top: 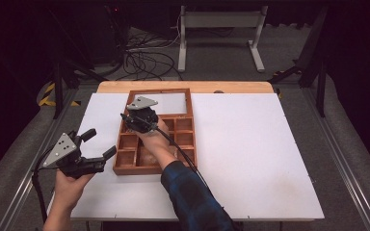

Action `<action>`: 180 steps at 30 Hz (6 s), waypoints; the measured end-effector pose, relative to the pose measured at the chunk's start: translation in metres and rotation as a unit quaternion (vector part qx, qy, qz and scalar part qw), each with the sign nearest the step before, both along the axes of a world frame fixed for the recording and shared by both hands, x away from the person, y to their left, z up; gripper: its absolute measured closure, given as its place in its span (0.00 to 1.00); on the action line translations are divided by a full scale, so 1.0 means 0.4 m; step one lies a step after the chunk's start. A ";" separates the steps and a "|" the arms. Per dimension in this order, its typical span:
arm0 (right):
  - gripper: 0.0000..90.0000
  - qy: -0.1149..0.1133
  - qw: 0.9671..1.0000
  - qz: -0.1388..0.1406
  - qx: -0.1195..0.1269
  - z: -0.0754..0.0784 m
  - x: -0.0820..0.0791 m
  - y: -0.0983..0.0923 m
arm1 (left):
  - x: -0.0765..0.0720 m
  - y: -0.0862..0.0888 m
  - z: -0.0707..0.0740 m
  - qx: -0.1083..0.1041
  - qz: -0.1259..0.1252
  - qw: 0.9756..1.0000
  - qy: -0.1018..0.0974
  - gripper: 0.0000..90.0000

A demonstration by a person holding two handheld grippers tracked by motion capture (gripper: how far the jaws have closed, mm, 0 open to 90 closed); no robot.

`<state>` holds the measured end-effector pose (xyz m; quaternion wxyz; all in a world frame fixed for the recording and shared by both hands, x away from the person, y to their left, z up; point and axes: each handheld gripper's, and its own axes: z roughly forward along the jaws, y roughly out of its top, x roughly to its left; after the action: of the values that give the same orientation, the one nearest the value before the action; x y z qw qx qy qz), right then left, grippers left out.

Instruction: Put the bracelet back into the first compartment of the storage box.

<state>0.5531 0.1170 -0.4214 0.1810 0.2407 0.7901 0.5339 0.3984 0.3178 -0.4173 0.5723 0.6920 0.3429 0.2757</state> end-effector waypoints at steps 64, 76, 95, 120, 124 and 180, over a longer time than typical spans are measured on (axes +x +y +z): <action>0.01 -0.006 0.996 -0.030 0.081 0.087 -0.111 -0.323 | 0.000 -0.017 -0.007 0.022 0.004 1.000 0.001 0.06; 0.00 -0.005 0.994 -0.040 0.107 0.078 -0.137 -0.388 | 0.001 -0.017 -0.007 0.021 0.005 1.000 0.001 0.06; 0.00 -0.021 0.991 -0.063 0.117 0.059 -0.171 -0.488 | 0.001 -0.021 -0.005 0.022 0.003 1.000 0.001 0.06; 0.00 -0.041 0.987 -0.089 0.131 0.030 -0.220 -0.604 | 0.000 -0.023 -0.004 0.019 0.001 1.000 0.000 0.06; 0.00 -0.043 0.986 -0.091 0.131 0.027 -0.225 -0.617 | 0.001 -0.025 -0.005 0.018 0.001 1.000 0.001 0.06; 0.00 -0.064 0.976 -0.147 0.147 -0.045 -0.306 -0.824 | 0.001 -0.022 -0.011 0.021 0.000 1.000 0.003 0.06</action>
<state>0.4306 -0.2128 -0.4395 0.2708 0.3436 0.6453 0.6263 0.3987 0.3091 -0.4218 0.5568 0.7046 0.3385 0.2807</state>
